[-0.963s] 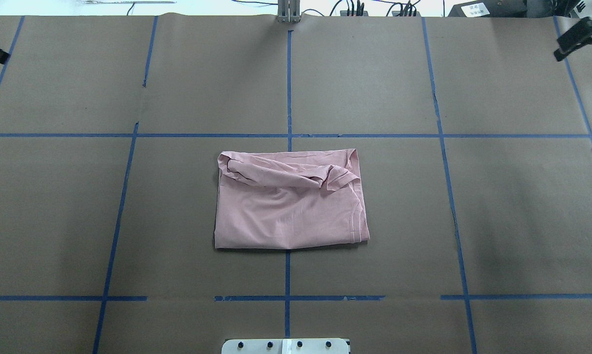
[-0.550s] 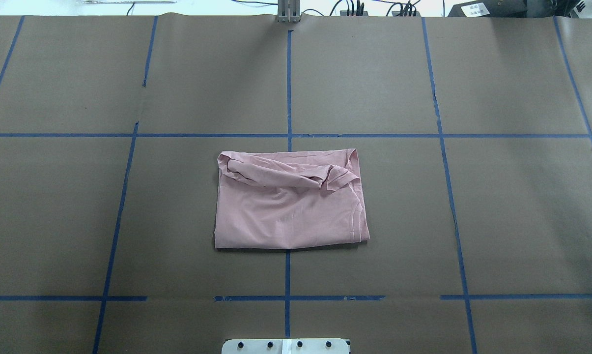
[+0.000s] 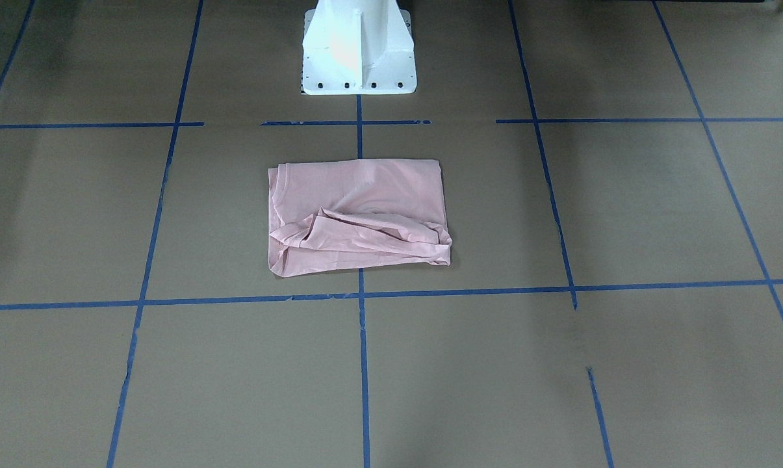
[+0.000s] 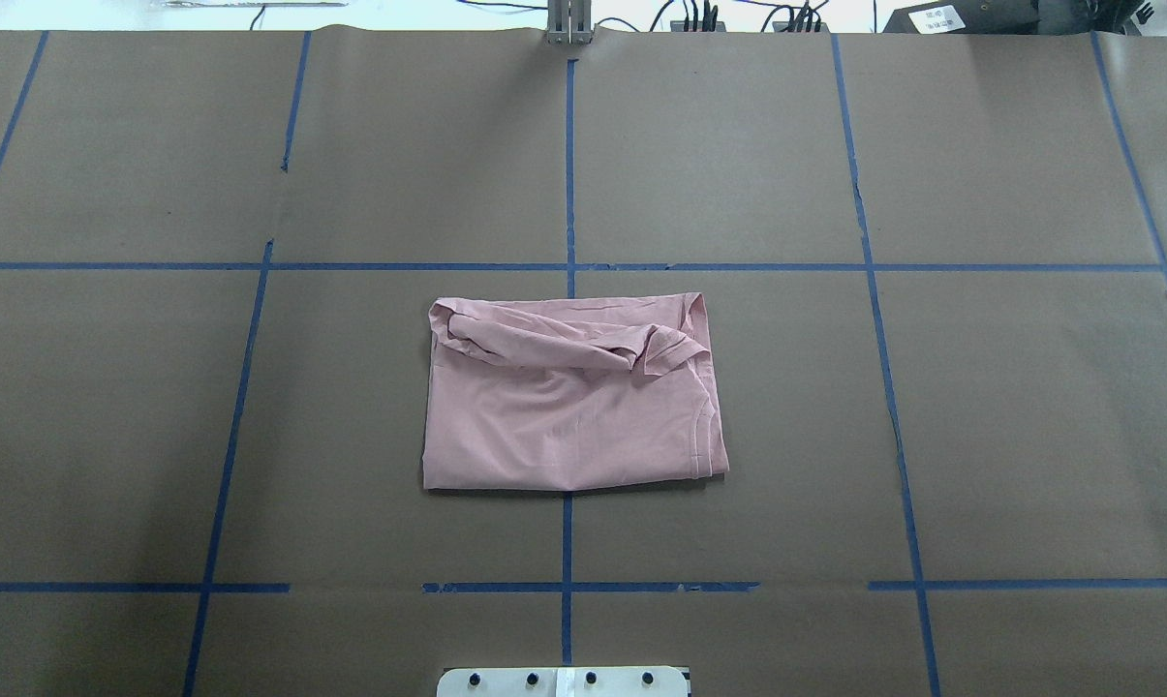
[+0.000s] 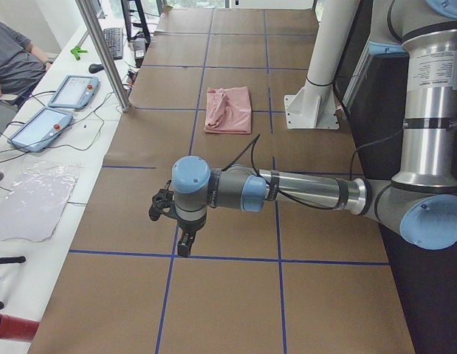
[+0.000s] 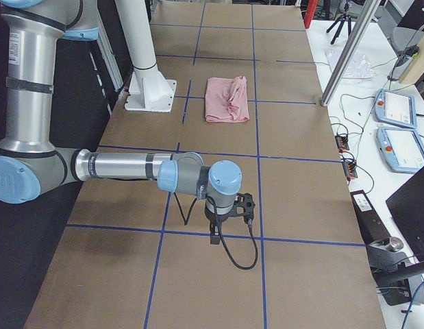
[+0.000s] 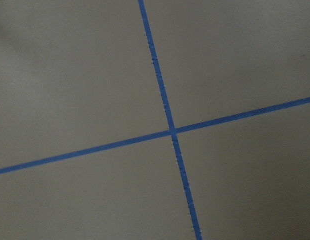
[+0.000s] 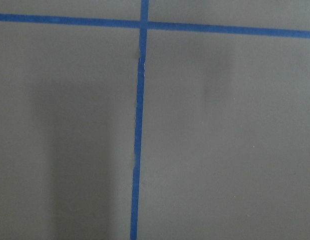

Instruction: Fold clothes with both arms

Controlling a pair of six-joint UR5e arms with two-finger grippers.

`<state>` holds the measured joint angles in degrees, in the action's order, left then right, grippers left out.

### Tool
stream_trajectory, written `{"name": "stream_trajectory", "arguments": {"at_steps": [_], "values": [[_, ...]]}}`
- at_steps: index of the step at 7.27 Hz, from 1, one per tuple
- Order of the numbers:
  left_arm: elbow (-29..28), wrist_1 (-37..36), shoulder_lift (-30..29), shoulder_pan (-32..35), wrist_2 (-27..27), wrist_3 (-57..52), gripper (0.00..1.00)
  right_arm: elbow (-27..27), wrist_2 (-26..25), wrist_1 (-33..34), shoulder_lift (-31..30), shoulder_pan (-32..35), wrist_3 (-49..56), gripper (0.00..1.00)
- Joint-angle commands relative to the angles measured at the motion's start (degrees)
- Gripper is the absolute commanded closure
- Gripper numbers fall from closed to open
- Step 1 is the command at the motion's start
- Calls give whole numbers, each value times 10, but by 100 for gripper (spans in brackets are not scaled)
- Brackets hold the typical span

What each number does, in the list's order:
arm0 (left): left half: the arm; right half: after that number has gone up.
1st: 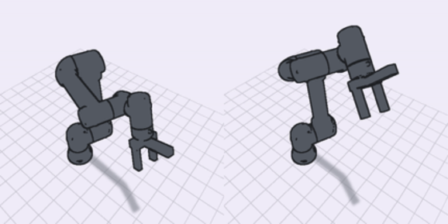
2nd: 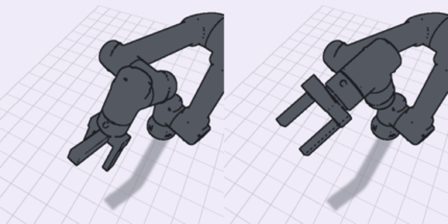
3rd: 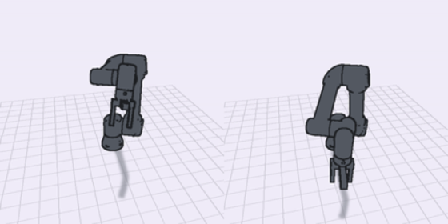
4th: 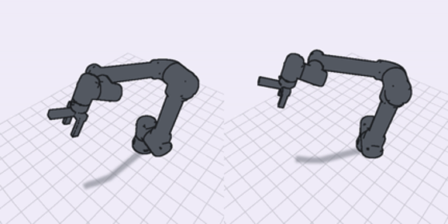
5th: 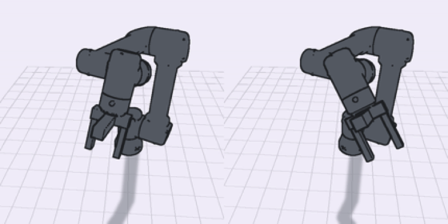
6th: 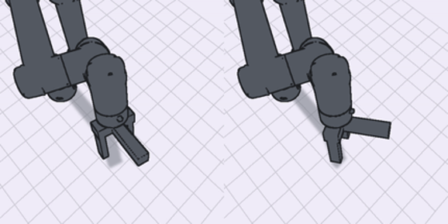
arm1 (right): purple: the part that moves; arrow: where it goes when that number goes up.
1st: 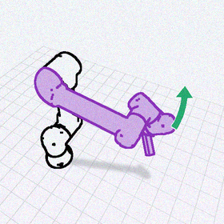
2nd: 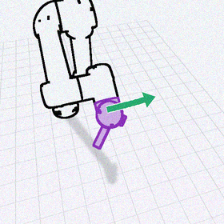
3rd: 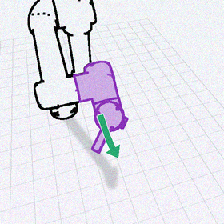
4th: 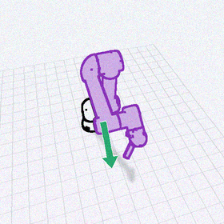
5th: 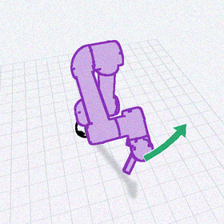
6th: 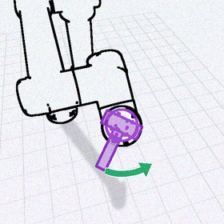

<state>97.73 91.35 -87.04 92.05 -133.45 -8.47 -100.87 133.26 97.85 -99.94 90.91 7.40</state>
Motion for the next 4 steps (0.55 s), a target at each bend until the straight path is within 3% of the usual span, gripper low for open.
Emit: {"name": "stream_trajectory", "arguments": {"at_steps": [1,4], "values": [[5,1,29,1,-44,3,0,-6,7,-12,-7,1,-3,0],[6,-1,27,1,-37,5,0,-15,-12,-12,19,1,-21,0]]}}
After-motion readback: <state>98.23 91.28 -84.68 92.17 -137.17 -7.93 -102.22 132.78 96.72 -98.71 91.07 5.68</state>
